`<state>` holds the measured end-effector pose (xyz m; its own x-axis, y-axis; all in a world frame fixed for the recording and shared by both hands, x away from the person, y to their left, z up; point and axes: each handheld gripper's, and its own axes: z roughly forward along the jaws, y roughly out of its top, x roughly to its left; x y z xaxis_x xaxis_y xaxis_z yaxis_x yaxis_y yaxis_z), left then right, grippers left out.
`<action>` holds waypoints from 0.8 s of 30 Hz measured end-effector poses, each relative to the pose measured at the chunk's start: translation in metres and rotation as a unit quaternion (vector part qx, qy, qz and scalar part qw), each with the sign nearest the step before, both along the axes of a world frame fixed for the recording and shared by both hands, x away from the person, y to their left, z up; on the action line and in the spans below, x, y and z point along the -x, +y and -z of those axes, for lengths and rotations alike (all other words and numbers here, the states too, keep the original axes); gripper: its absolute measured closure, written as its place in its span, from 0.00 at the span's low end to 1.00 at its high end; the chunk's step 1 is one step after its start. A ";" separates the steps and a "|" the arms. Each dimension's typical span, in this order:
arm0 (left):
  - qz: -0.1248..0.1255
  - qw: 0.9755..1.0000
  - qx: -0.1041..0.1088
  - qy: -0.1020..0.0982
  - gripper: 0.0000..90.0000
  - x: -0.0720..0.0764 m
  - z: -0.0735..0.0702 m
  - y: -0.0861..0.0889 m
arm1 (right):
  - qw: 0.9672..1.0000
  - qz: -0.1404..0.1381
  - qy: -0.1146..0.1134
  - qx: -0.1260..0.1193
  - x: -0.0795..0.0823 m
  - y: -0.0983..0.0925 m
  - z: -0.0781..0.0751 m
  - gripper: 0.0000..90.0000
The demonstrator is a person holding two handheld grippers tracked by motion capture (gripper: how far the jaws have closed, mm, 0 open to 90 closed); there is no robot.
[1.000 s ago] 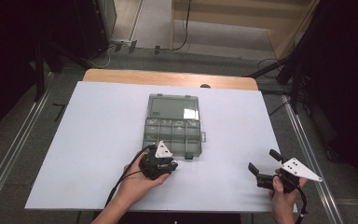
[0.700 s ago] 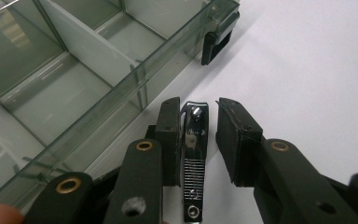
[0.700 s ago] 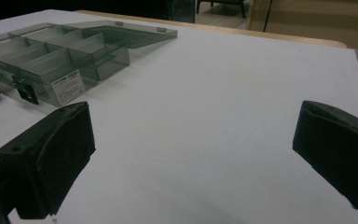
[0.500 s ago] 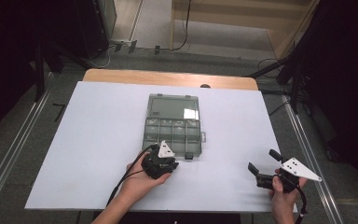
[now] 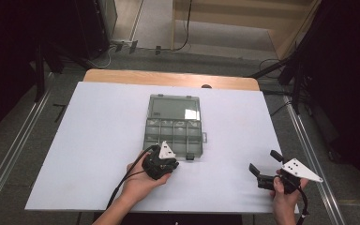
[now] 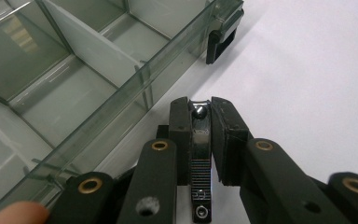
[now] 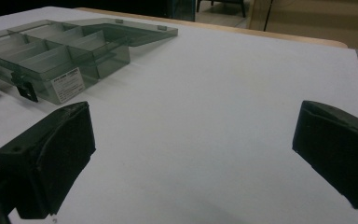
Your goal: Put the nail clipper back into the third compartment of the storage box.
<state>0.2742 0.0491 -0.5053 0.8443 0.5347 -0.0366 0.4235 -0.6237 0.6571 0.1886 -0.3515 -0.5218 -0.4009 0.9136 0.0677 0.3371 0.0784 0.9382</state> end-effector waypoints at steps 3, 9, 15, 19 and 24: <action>0.004 1.000 0.001 0.004 0.88 -0.001 -0.001 0.001 | 1.000 0.001 0.001 -0.002 0.000 0.000 0.000 0.00; 0.014 1.000 0.002 0.006 0.88 0.001 -0.004 0.000 | 1.000 0.001 0.000 -0.004 0.001 0.000 0.000 0.00; 0.026 0.999 0.016 0.015 0.88 0.001 -0.012 0.000 | 1.000 0.001 -0.002 -0.004 0.001 0.000 0.000 0.00; 0.030 0.999 0.020 0.011 0.88 0.002 -0.019 0.000 | 1.000 0.001 -0.004 -0.004 0.001 0.000 0.000 0.00; 0.034 0.999 0.031 0.007 0.88 0.002 -0.029 -0.001 | 1.000 0.000 -0.007 -0.006 0.002 -0.001 -0.001 0.00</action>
